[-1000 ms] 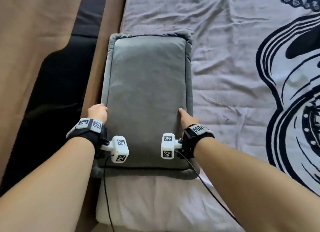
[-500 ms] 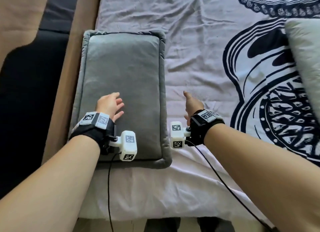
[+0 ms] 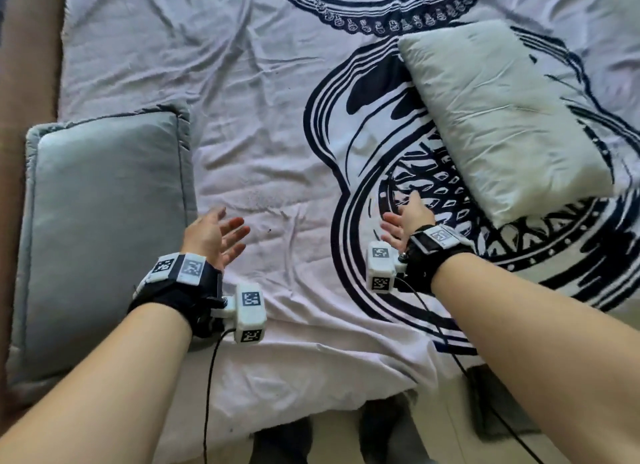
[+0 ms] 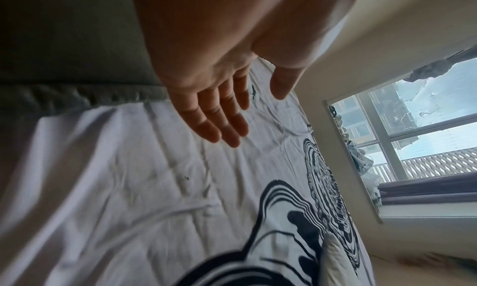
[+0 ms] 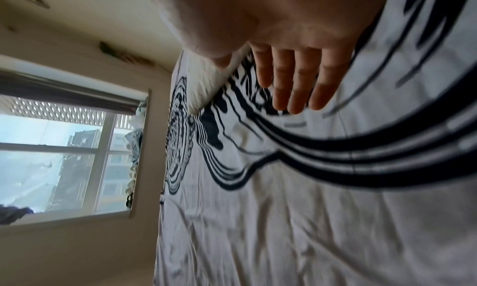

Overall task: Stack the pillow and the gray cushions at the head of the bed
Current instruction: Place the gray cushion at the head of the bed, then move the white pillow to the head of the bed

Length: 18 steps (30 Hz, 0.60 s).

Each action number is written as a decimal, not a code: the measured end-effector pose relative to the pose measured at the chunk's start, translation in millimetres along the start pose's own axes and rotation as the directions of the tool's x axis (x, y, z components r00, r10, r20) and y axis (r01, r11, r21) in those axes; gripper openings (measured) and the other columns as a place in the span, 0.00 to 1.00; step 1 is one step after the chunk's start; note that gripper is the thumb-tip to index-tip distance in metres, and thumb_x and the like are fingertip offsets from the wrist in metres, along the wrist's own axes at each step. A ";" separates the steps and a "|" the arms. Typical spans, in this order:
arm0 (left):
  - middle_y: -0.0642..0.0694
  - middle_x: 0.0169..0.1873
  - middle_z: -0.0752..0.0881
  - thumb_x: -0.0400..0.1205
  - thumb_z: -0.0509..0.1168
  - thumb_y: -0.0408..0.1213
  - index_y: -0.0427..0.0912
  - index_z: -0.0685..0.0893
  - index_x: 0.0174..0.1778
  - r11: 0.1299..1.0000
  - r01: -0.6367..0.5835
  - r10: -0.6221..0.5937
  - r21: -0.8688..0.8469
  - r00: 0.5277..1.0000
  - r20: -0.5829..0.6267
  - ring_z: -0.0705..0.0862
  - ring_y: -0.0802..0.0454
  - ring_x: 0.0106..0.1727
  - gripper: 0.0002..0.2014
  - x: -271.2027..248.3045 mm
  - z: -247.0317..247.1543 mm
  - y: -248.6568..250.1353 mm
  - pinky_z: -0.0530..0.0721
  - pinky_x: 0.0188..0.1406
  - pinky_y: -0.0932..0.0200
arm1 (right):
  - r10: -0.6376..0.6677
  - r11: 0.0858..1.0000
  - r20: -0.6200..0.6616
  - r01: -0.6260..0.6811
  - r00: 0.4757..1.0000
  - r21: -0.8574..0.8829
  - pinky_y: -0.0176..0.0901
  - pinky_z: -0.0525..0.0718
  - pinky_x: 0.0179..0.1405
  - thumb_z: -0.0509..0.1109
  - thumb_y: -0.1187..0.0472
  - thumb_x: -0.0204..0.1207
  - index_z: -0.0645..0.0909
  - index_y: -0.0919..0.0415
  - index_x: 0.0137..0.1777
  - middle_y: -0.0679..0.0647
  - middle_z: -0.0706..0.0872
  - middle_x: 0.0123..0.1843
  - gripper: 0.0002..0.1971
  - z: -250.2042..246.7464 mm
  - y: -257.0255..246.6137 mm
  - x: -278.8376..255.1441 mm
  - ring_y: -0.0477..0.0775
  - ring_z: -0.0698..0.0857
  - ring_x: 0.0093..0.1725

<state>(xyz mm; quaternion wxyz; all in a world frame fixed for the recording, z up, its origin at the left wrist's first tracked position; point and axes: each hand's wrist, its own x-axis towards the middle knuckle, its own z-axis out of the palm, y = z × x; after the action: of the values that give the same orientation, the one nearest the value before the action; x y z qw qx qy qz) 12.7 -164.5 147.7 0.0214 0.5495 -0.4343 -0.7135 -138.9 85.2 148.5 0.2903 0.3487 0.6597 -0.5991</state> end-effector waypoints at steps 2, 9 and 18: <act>0.47 0.46 0.87 0.88 0.58 0.45 0.45 0.77 0.64 1.000 0.011 -0.011 0.003 1.000 0.028 0.87 0.51 0.44 0.12 -36.0 30.5 -5.2 0.82 0.48 0.53 | 0.000 1.000 -0.024 0.001 1.000 0.027 0.46 0.78 0.38 0.45 0.38 0.87 0.73 0.58 0.64 0.58 0.85 0.53 0.26 -50.8 -29.5 -16.3 0.57 0.84 0.48; 0.46 0.52 0.86 0.87 0.57 0.43 0.44 0.80 0.49 0.993 -0.004 0.012 -0.119 0.997 0.071 0.86 0.51 0.41 0.09 -160.2 130.9 23.4 0.80 0.42 0.56 | -0.108 0.965 -0.087 0.126 0.990 0.231 0.52 0.82 0.54 0.43 0.45 0.89 0.69 0.64 0.66 0.61 0.80 0.50 0.24 -207.1 -132.3 -83.8 0.60 0.84 0.47; 0.48 0.42 0.87 0.86 0.58 0.45 0.46 0.78 0.42 0.979 0.050 0.019 -0.200 0.944 0.331 0.86 0.49 0.43 0.10 -243.5 215.1 51.5 0.80 0.43 0.57 | -0.218 0.907 -0.263 0.294 0.940 0.302 0.44 0.80 0.33 0.54 0.45 0.86 0.74 0.60 0.44 0.56 0.82 0.39 0.20 -304.5 -169.6 -139.7 0.54 0.80 0.35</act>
<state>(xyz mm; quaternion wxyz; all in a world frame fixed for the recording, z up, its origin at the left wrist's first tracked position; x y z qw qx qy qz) -86.7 55.4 371.3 -0.0009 0.4202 -0.3513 -0.8367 -183.1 365.2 394.7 0.0687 0.3682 0.6162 -0.6928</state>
